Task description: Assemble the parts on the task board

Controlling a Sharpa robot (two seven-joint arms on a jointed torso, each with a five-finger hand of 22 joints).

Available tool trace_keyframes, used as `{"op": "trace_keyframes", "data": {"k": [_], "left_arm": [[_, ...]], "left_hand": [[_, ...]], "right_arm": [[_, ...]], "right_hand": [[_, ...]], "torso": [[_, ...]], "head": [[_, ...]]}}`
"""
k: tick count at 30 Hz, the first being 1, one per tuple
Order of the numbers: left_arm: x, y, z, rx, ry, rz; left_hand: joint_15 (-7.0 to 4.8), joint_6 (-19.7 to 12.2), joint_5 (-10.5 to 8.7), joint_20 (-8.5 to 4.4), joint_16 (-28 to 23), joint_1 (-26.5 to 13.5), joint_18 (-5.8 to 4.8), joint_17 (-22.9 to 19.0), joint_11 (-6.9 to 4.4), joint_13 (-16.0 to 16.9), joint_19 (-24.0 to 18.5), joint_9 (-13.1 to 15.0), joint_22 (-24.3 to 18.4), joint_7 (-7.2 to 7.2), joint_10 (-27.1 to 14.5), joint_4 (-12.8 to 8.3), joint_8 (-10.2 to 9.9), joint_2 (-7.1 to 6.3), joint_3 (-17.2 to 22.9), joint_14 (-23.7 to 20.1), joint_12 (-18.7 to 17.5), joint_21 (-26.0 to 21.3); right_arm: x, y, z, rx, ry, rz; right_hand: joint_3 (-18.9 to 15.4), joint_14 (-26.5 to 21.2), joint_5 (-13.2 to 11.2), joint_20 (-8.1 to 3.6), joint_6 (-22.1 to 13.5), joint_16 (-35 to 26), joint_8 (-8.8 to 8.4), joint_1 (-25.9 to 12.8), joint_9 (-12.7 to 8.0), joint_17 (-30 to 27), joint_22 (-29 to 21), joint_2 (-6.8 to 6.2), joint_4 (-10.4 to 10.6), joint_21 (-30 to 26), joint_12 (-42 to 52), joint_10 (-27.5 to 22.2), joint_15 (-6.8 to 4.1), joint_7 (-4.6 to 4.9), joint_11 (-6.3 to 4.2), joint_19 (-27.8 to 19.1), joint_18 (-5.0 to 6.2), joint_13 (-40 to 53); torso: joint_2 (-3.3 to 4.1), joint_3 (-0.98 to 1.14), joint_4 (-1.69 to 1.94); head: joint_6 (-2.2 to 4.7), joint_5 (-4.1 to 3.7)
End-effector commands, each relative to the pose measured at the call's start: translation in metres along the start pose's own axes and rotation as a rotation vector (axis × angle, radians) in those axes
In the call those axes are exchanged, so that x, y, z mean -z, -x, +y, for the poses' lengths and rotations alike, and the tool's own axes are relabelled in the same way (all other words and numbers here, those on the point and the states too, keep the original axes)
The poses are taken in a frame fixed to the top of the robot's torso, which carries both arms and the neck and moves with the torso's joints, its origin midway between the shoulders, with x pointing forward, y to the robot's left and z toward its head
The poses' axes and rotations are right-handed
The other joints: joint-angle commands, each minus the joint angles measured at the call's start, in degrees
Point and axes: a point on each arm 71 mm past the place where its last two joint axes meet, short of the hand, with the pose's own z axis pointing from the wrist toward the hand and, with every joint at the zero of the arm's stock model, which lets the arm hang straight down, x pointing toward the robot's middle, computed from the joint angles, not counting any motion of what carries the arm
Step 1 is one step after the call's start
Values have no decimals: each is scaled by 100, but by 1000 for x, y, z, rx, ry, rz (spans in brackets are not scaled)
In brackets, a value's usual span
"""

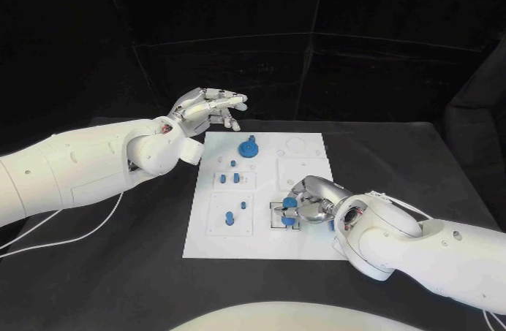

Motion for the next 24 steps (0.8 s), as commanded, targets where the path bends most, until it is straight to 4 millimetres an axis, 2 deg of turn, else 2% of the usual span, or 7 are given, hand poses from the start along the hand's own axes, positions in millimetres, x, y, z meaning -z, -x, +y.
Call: {"op": "trace_keyframes", "data": {"k": [1, 6, 12, 19, 20, 22, 24], "left_arm": [[0, -1, -1, 0, -10, 9], [-1, -2, -1, 1, -9, 11], [0, -1, -1, -1, -9, 8], [0, -2, -1, 0, -8, 9], [-1, -2, -1, 0, -8, 9], [-1, -2, -1, -1, -8, 8], [-1, -2, -1, -1, -8, 9]], "left_hand": [[9, -6, 4, 0, -14, 3, 27, -5, -11, -5, 54, 2, -9, 2, -28, -12, 23, 56, -30, -50, 18, -35], [9, -6, 4, 0, -14, 3, 27, -5, -11, -5, 54, 2, -9, 2, -28, -12, 23, 56, -30, -50, 18, -35], [8, -7, 4, 0, -13, 6, 27, -6, -11, -5, 55, 1, -11, 2, -31, -14, 23, 55, -33, -50, 20, -36], [8, -9, 4, 0, -13, 6, 27, -6, -11, -6, 55, 1, -11, 3, -33, -15, 23, 53, -36, -51, 20, -37], [8, -9, 4, 0, -13, 6, 27, -6, -11, -6, 55, 1, -11, 3, -33, -15, 23, 53, -36, -51, 20, -37], [8, -9, 4, 0, -13, 6, 27, -6, -11, -6, 55, 1, -11, 3, -33, -15, 23, 53, -36, -51, 20, -37], [8, -9, 4, 0, -13, 6, 27, -6, -11, -6, 55, 1, -11, 3, -33, -15, 23, 53, -36, -51, 20, -37]], "right_arm": [[-2, -2, 0, 11, -8, 24], [-5, -3, 2, 20, -5, 26], [-6, -3, 2, 25, -3, 21], [-6, -1, 4, 9, 22, -1], [-6, -1, 5, 2, 29, -6], [-6, 0, 6, -16, 54, -20], [-6, 1, 8, -29, 78, -28]], "right_hand": [[-1, 556, 23, 2, -2, 30, 15, 14, -3, 1283, 5, 61, 13, 19, -8, 282, -16, 40, -16, 23, -71, 971], [-2, 556, 19, 1, -2, 30, 11, 27, -5, 1283, 6, 57, 4, 20, -10, 281, -18, 40, -17, 23, -71, 971], [-5, 551, 6, -1, -4, 19, -1, 52, -11, 1260, 16, 49, -12, 24, -39, 265, -19, 42, -17, 26, -73, 944], [29, 539, -28, -8, 59, -6, 10, 176, -9, 1211, 2, 89, -79, 15, -267, 138, -28, 28, -28, 16, -70, 736], [67, 531, -73, -13, 97, -24, 30, 263, -1, 1174, -7, 123, -126, 10, -481, 17, -38, 13, -42, 11, -68, 538], [212, 510, -370, -44, 201, -67, 111, 561, 35, 1091, -39, 243, -288, -9, -1228, -398, -83, -45, -93, -8, -59, -118], [428, 487, -978, -99, 229, -117, 186, 892, 73, 1001, -77, 410, -470, -34, -2315, -925, -133, -87, -137, -30, -50, -1026]], "torso": [[0, -3, -4], [1, 5, 4], [-3, -1, -2], [-4, 3, -8], [-5, 4, -10], [-8, 3, -12], [-7, 1, -9]], "head": [[-3, 3], [-1, 10], [-1, 21], [1, 29], [3, 29], [5, 28], [8, 26]]}}
